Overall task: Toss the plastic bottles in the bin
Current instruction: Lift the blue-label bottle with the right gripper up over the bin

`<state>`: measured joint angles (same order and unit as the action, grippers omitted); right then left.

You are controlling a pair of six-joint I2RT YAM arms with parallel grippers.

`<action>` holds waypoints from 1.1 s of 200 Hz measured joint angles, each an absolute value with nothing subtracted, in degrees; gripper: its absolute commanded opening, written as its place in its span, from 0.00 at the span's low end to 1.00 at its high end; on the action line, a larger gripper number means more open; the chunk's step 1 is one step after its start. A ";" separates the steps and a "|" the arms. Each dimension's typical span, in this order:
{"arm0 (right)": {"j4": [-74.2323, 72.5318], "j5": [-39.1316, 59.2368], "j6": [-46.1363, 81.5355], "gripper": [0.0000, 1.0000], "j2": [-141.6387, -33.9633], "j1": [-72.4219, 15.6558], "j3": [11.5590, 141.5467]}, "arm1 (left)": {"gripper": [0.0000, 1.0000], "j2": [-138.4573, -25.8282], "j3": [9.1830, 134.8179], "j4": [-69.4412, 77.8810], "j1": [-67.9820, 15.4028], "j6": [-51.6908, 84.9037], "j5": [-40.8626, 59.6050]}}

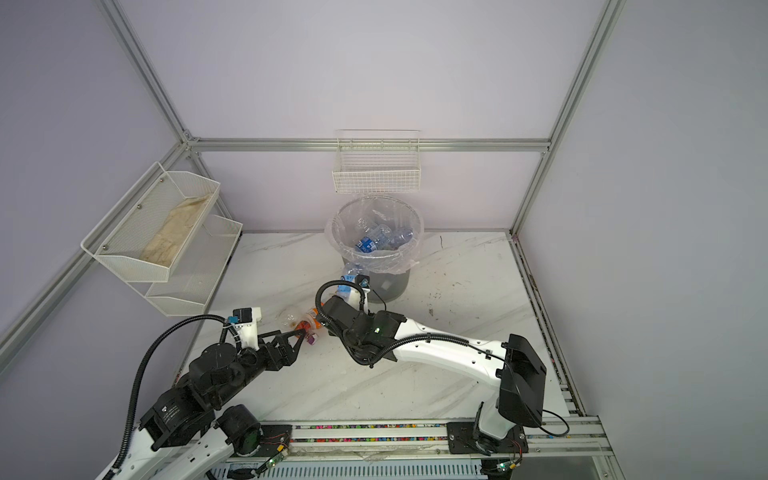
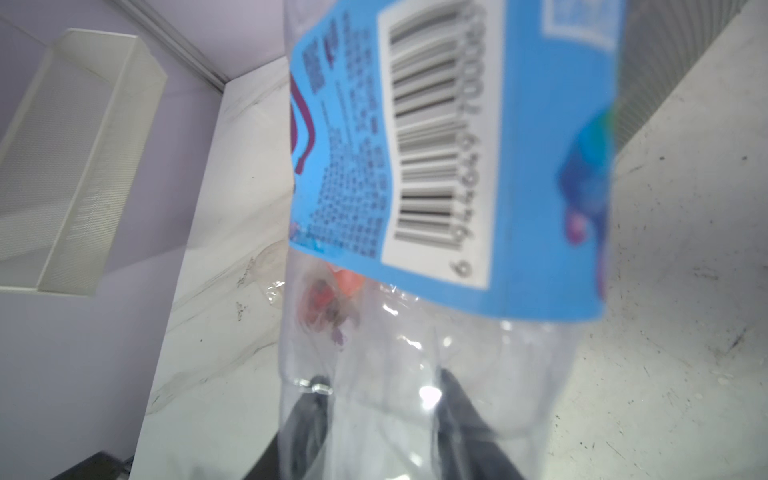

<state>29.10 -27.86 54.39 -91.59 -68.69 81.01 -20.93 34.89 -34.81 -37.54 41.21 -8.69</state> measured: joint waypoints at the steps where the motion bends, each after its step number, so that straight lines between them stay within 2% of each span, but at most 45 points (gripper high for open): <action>1: 29.21 -28.03 53.98 0.01 -91.61 -68.84 81.43 | 0.94 -20.99 34.89 -34.74 -37.54 41.19 -8.67; 65: 38.76 -37.67 37.76 0.02 -96.14 -74.87 109.21 | 0.94 -22.98 34.89 -32.60 -37.54 41.25 -7.94; 110: 43.18 -45.67 27.16 0.03 -98.61 -75.92 126.48 | 0.94 -25.15 34.89 -31.73 -37.54 41.23 -7.64; 220: 42.39 -55.99 13.74 0.11 -97.89 -75.29 130.06 | 0.93 -29.17 34.92 -29.45 -38.96 41.17 -7.66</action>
<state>42.39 -55.99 13.74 -97.89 -75.29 130.06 -29.17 34.92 -29.45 -38.96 41.17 -7.66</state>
